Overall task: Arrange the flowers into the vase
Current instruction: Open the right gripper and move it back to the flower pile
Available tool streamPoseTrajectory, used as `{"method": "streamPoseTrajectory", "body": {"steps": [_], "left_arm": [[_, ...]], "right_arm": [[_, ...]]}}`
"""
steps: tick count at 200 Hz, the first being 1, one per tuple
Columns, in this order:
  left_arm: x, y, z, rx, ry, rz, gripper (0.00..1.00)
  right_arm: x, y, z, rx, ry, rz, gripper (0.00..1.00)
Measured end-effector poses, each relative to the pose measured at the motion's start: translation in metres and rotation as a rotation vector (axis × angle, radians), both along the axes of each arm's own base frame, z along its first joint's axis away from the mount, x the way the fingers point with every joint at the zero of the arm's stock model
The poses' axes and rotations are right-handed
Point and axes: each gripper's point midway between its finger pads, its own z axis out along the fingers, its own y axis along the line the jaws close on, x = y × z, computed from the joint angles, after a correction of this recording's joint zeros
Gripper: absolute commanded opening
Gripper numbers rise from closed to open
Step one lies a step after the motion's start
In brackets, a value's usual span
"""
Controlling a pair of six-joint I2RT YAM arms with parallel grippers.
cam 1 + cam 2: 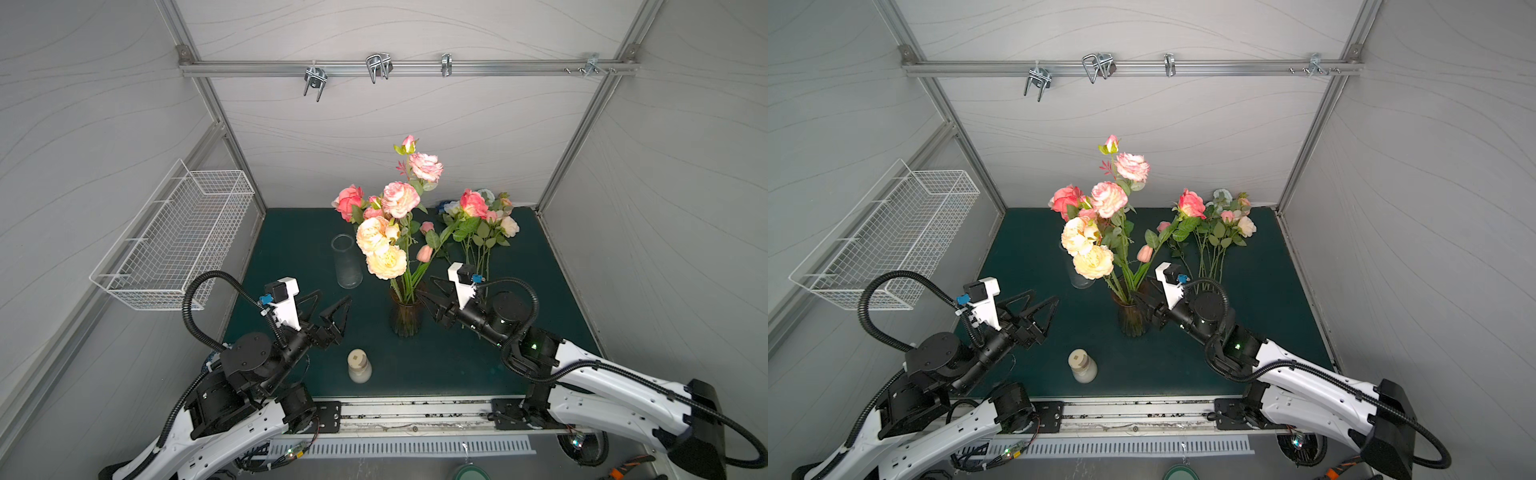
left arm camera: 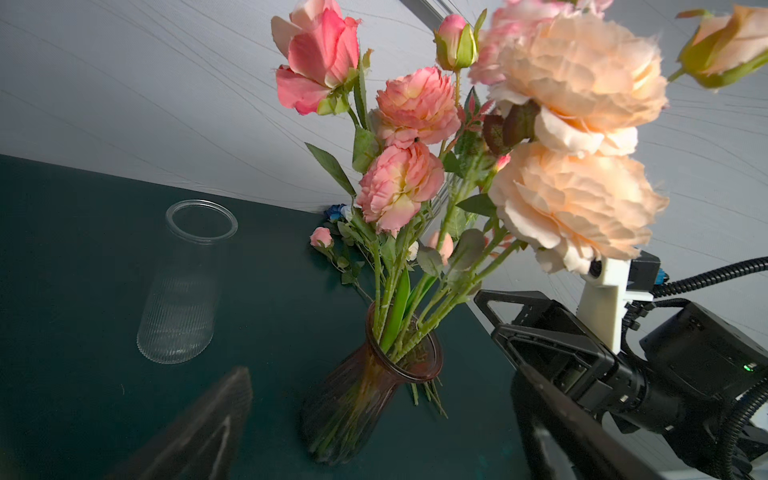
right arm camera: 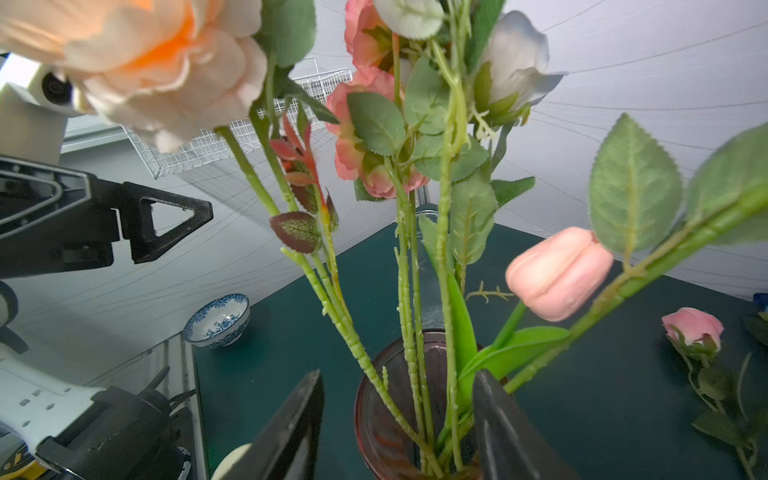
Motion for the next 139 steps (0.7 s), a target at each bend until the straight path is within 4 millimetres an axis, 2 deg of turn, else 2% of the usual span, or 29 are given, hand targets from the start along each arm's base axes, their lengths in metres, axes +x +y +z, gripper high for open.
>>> {"method": "streamPoseTrajectory", "body": {"steps": [43,62,76,97,114,139], "left_arm": [[0.0,0.0,0.0,0.0,0.0,0.001,0.99],[0.0,0.0,0.0,0.001,0.0,0.002,0.99],[0.0,0.001,0.0,0.0,-0.001,0.004,0.99],[0.0,0.002,0.001,-0.002,-0.003,0.009,0.99],[0.0,0.004,0.001,-0.005,-0.005,0.016,0.99],[0.001,0.005,0.001,-0.005,-0.006,0.022,0.99]], "right_arm": [[0.003,-0.036,0.002,0.018,0.061,-0.122,0.66],[0.015,-0.054,-0.005,0.02,0.114,-0.221,0.63],[0.03,-0.07,-0.019,0.017,0.179,-0.312,0.6],[0.06,-0.103,-0.056,0.013,0.306,-0.471,0.55],[0.086,-0.133,-0.098,-0.001,0.438,-0.614,0.52],[0.117,-0.161,-0.156,-0.062,0.625,-0.757,0.51]]}}
